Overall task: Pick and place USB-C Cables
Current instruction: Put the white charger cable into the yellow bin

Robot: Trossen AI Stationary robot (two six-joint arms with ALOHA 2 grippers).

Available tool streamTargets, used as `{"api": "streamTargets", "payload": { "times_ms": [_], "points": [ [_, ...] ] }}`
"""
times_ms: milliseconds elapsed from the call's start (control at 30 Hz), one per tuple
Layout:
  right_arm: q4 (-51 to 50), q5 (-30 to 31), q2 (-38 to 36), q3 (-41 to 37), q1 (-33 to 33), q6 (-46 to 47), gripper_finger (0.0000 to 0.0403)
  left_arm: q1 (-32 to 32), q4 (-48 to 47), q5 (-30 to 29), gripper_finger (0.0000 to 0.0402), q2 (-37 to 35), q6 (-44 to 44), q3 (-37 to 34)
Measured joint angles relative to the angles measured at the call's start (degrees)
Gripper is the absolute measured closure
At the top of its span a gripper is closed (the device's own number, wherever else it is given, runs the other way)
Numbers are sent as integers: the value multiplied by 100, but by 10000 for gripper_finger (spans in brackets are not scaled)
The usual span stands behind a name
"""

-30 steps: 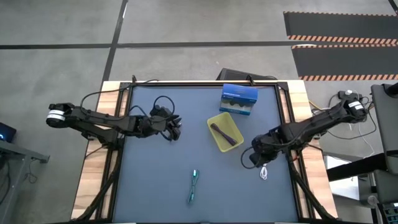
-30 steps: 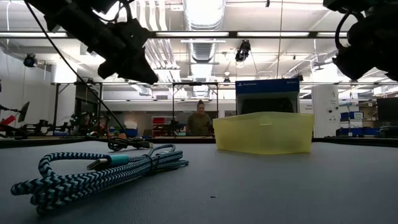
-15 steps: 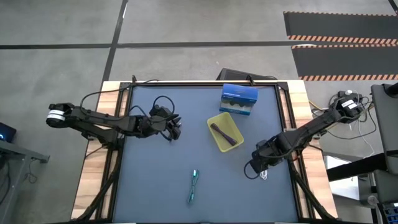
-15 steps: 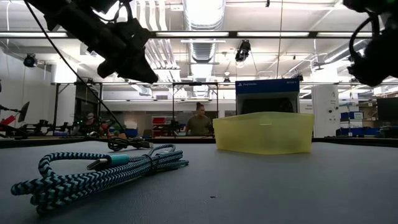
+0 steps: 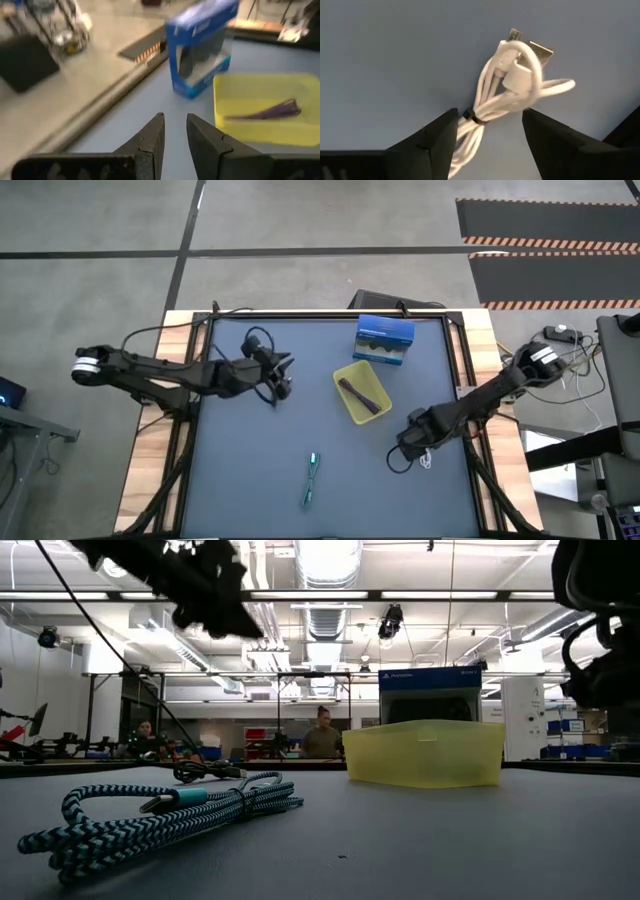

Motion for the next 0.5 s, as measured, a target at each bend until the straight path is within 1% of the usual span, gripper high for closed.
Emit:
{"api": "streamTargets", "payload": {
  "times_ms": [100, 167, 333, 500],
  "points": [
    [53, -1, 146, 0, -3, -13, 209, 0, 115, -1, 336, -183, 583, 198],
    [128, -13, 231, 4, -4, -15, 225, 0, 199, 0, 336, -331, 791, 237],
    [271, -17, 356, 17, -4, 79, 275, -2, 172, 2, 336, -667, 814, 66],
    [329, -15, 277, 9, -13, 100, 338, -2, 93, 2, 336, -956, 783, -188]
  ]
}}
